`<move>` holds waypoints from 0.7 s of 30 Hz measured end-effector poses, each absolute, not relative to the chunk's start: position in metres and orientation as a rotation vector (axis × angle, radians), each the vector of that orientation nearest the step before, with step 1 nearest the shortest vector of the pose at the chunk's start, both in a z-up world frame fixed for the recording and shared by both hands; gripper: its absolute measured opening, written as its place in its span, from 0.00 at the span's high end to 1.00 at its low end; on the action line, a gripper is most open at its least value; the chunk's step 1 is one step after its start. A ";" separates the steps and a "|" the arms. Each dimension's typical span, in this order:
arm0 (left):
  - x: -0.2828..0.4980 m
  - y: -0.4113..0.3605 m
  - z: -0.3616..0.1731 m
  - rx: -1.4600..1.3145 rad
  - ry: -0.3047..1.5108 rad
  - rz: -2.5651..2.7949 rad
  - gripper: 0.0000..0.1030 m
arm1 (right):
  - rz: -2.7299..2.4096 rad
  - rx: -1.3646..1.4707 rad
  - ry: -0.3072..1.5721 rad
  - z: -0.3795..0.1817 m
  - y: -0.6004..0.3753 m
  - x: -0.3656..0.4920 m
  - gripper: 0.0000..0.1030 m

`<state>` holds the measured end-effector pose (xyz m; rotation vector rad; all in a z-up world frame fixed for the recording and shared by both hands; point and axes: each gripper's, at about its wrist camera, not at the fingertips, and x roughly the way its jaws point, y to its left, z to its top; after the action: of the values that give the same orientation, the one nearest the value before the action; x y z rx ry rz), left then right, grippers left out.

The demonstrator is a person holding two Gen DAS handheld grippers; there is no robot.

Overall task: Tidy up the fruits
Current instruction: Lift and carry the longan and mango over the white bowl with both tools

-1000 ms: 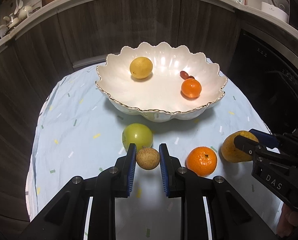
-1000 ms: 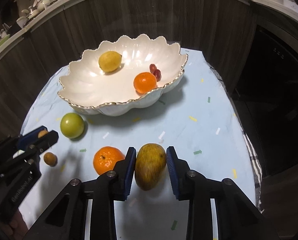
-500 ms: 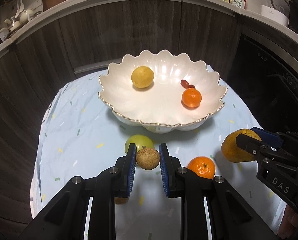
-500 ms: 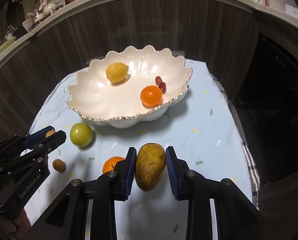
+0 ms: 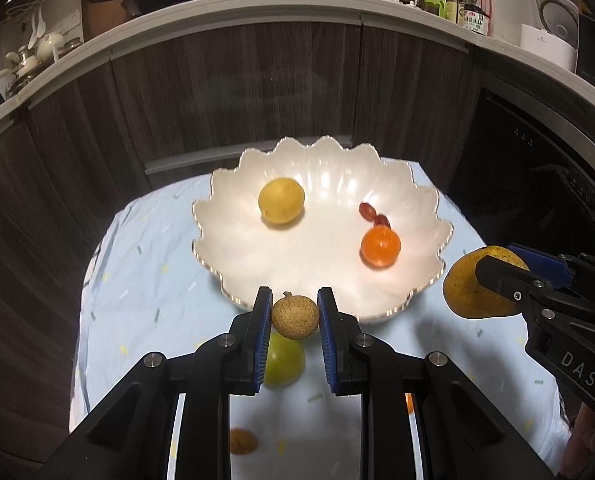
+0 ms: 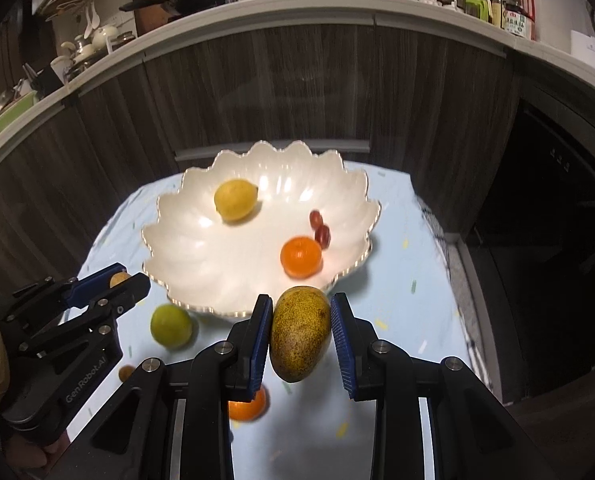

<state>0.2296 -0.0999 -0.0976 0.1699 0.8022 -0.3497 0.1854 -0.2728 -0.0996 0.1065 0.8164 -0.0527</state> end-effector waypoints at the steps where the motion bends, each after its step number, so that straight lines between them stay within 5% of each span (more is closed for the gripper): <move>1: 0.232 -0.100 -0.096 0.170 0.799 -0.350 0.77 | -0.052 0.104 0.810 -0.097 -0.273 0.188 0.70; 21: 0.292 -0.106 -0.085 0.164 0.769 -0.326 0.77 | -0.048 0.095 0.757 -0.081 -0.278 0.239 0.70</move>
<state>0.2923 -0.1064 -0.0849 0.1640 0.7686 -0.3257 0.2393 -0.2780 -0.0810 0.0946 0.7571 -0.0484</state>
